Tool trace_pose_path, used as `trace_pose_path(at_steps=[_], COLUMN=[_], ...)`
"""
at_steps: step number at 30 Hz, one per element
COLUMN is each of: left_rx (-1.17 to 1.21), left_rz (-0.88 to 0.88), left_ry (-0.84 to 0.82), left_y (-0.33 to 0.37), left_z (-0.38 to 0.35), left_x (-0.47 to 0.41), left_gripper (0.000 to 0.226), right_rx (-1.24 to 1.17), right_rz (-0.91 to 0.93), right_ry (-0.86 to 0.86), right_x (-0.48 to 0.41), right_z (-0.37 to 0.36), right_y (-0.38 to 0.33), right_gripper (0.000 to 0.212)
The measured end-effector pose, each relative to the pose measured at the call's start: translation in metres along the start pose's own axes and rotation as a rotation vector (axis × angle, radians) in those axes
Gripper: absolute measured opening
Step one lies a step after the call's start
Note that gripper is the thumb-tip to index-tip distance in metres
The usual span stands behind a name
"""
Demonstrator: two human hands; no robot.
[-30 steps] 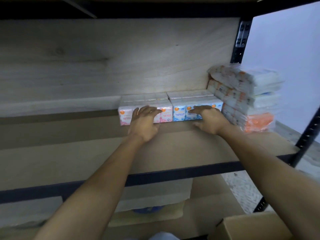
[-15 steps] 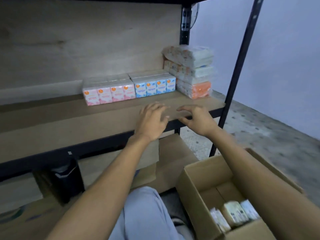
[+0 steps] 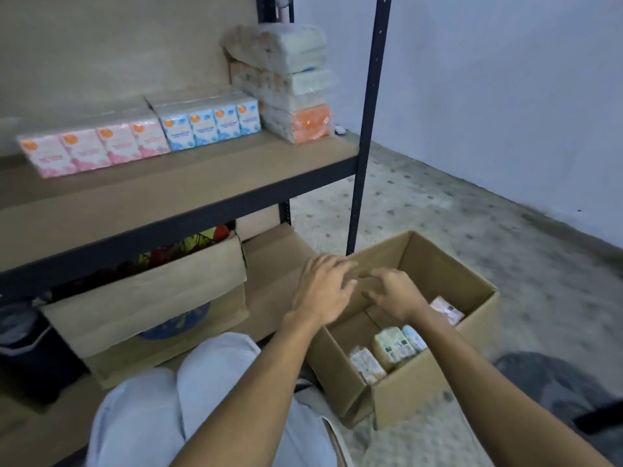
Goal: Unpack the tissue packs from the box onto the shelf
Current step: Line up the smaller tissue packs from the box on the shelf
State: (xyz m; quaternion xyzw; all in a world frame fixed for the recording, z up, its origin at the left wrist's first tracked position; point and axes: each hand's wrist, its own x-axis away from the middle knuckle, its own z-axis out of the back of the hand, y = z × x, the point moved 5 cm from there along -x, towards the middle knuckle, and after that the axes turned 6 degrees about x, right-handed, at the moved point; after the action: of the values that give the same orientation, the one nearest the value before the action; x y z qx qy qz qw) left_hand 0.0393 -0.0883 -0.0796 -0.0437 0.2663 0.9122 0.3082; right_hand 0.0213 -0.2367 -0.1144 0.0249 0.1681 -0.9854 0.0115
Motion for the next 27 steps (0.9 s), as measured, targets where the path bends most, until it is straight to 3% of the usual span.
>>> trace_pose_path(at_steps=[10, 17, 22, 27], left_rx=[0.063, -0.145, -0.131, -0.119], left_rz=[0.278, 0.402, 0.531, 0.62], left_ry=[-0.391, -0.824, -1.081, -1.165], left_y=[-0.024, -0.03, -0.034, -0.036], left_z=[-0.115, -0.154, -0.183, -0.203], left_x=[0.012, 0.005, 0.012, 0.021], left_gripper=[0.049, 0.058, 0.069, 0.079], right_rx=[0.022, 0.007, 0.05, 0.082], right_rz=[-0.134, -0.248, -0.309, -0.305], right_ry=[-0.296, -0.533, -0.698, -0.752], right_x=[0.0, -0.007, -0.004, -0.011], right_z=[-0.082, -0.133, -0.162, -0.179], right_y=[0.067, 0.103, 0.119, 0.127], right_gripper=[0.051, 0.056, 0.062, 0.063])
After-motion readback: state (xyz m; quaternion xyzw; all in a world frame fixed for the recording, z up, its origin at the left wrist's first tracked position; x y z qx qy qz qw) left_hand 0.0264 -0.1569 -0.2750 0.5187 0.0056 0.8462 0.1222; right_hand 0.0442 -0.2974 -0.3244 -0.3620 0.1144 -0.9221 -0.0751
